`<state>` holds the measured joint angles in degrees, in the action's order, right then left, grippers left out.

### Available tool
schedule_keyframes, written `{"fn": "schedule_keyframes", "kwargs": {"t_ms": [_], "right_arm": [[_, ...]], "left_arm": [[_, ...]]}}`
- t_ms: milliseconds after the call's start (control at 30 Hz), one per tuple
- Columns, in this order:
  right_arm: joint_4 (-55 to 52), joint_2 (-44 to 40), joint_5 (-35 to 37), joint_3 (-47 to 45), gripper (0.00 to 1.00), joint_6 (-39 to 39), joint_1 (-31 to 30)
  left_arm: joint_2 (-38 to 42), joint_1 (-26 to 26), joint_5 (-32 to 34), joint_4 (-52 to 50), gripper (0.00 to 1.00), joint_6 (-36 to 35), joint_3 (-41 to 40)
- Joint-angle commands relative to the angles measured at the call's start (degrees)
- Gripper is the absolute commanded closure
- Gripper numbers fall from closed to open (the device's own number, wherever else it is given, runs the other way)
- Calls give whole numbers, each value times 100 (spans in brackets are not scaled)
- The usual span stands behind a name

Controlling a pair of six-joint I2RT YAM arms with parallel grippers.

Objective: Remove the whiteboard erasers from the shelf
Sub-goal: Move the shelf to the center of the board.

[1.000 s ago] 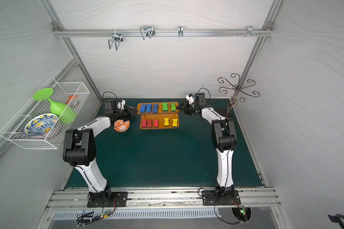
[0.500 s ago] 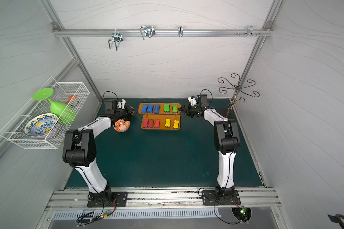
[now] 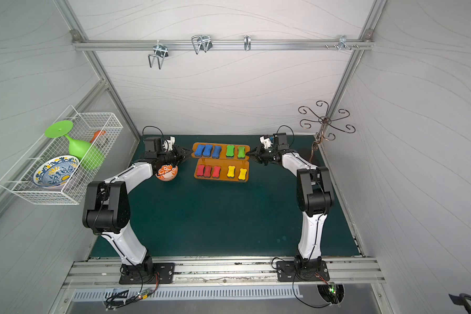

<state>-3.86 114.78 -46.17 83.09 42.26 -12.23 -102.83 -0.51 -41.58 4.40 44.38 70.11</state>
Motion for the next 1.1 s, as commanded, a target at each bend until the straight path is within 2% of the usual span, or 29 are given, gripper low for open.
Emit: {"fn": "schedule_keyframes", "kwargs": {"t_ms": [0, 433, 700, 1067], "right_arm": [[-318, -175, 102, -83, 92, -274, 30], [-302, -35, 12, -7, 93, -292, 82], [-327, 30, -1, 56, 94, -310, 78], [-326, 52, -12, 41, 95, -324, 64]], "left_arm": [[-210, 21, -208, 258, 63, -18, 389], [-727, 225, -264, 121, 59, -230, 633], [-681, 385, -159, -44, 58, -384, 723], [-1176, 157, -535, 469, 59, 72, 857]]}}
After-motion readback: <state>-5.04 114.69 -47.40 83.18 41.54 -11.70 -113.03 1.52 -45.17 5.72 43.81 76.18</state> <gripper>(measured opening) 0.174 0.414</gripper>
